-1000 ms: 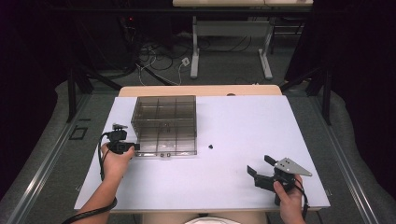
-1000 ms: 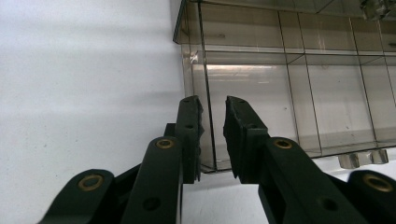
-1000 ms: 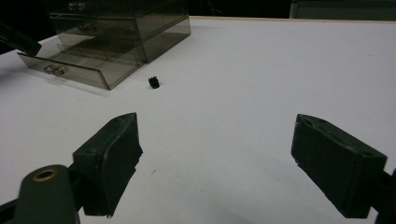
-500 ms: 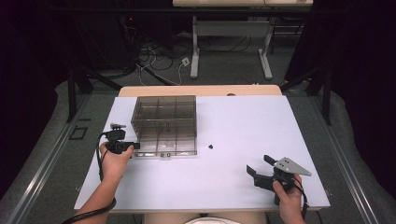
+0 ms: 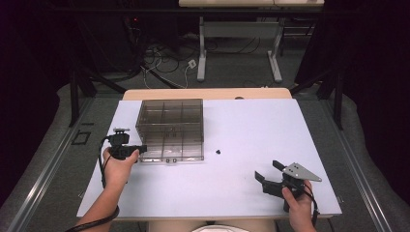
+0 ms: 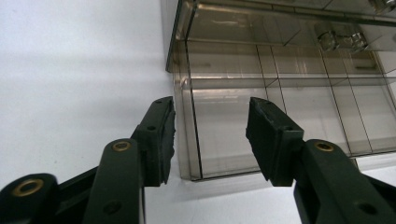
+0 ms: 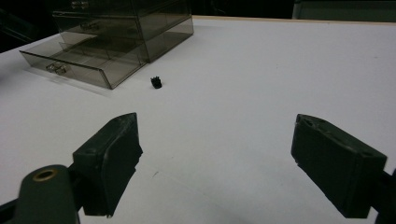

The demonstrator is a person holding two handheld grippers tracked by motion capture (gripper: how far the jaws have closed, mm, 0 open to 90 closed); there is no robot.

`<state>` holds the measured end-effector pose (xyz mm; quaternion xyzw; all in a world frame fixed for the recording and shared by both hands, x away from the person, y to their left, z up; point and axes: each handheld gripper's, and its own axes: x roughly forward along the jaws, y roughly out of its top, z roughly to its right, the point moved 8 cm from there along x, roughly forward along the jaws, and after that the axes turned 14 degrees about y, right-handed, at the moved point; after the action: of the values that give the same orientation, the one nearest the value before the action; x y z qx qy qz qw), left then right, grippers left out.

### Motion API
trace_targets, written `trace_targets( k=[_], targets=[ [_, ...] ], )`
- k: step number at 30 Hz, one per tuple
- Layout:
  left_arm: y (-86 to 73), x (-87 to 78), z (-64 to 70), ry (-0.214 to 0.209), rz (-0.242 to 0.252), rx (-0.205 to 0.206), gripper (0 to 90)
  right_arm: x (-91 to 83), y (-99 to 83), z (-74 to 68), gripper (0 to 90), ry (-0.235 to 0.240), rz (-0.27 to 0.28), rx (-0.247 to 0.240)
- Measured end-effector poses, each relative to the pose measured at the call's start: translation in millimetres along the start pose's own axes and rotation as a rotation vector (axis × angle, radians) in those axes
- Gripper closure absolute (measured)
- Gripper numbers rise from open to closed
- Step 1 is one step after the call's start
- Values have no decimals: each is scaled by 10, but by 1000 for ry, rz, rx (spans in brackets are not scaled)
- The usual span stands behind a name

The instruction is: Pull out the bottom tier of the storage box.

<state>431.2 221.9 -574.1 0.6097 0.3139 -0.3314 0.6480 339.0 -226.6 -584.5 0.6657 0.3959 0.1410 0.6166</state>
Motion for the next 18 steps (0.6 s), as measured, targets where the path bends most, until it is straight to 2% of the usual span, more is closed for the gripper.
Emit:
trace_targets(
  k=[1,2,4,5,8,13,18],
  targets=[
    [-3,-19,-8,-2,-10,14,493,0,3,-3,151,-2,3,4],
    [16,-15,6,2,14,-2,488,-5,0,-6,151,-3,-2,8],
    [18,-45,11,-4,9,11,481,-8,5,3,151,-4,-2,0],
    [31,-45,19,4,31,8,473,-8,5,5,151,-4,-2,-3],
    [41,-86,44,-2,44,17,452,-2,4,-7,151,0,-2,2],
    [68,-131,97,20,94,61,388,-2,4,-10,151,2,-6,-3],
    [119,-195,155,-4,140,71,368,-7,9,0,151,-2,1,-7]
  ],
)
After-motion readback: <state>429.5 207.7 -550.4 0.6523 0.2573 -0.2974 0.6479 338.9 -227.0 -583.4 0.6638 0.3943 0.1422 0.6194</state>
